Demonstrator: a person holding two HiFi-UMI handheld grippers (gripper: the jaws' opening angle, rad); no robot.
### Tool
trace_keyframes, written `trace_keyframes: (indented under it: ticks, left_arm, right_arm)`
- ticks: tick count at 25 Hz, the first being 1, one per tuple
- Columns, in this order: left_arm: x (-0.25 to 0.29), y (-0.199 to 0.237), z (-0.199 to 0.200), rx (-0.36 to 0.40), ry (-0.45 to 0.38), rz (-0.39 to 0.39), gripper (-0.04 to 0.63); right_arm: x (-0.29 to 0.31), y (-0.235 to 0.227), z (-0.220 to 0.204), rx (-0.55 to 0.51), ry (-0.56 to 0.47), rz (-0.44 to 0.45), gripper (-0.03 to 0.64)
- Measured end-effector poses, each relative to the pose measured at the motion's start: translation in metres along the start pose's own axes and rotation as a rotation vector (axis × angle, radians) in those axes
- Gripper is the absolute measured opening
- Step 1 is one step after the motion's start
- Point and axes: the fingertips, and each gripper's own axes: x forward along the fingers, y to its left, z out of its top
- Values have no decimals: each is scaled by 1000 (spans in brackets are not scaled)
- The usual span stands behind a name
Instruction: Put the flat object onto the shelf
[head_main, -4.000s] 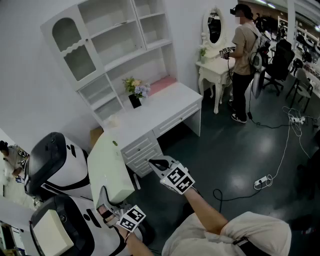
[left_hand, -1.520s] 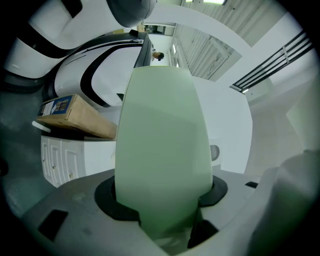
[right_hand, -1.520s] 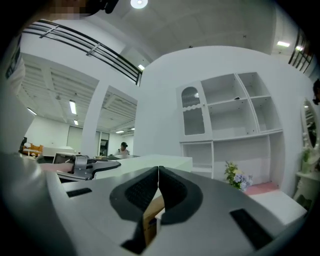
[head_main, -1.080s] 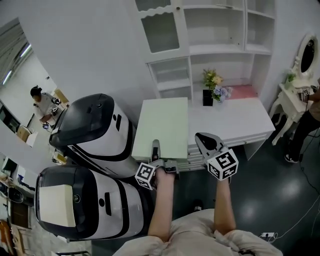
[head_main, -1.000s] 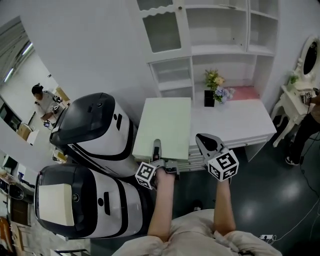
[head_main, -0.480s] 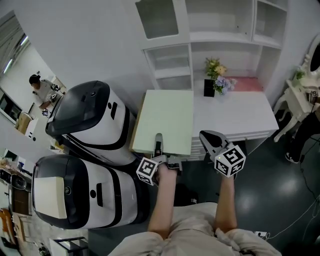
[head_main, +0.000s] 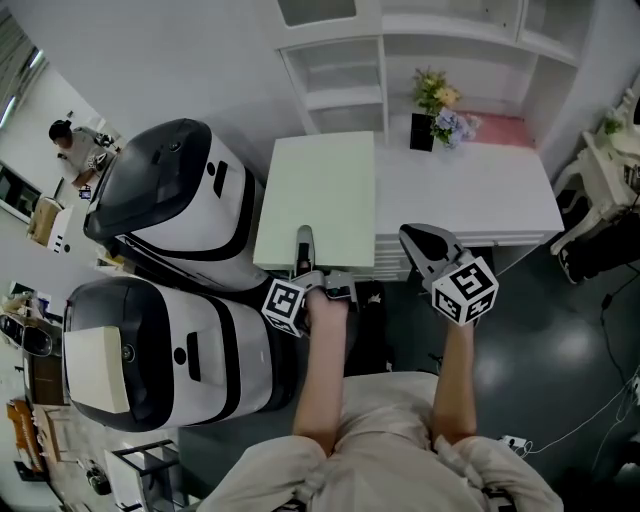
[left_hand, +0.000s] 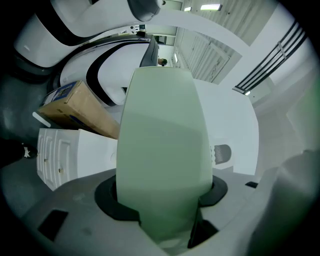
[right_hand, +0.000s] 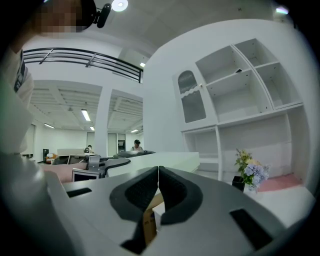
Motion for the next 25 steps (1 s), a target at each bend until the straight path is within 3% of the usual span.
trace_keyframes:
  ticks: [14,25]
  left_arm:
    - [43,-3,-29,-20,35,2,275]
    - [75,-10,-26,-20,26,-16,275]
  right_arm:
    - [14,-29,-3,-4,20,9,69]
    - [55,-48,-8,19,43,58,69]
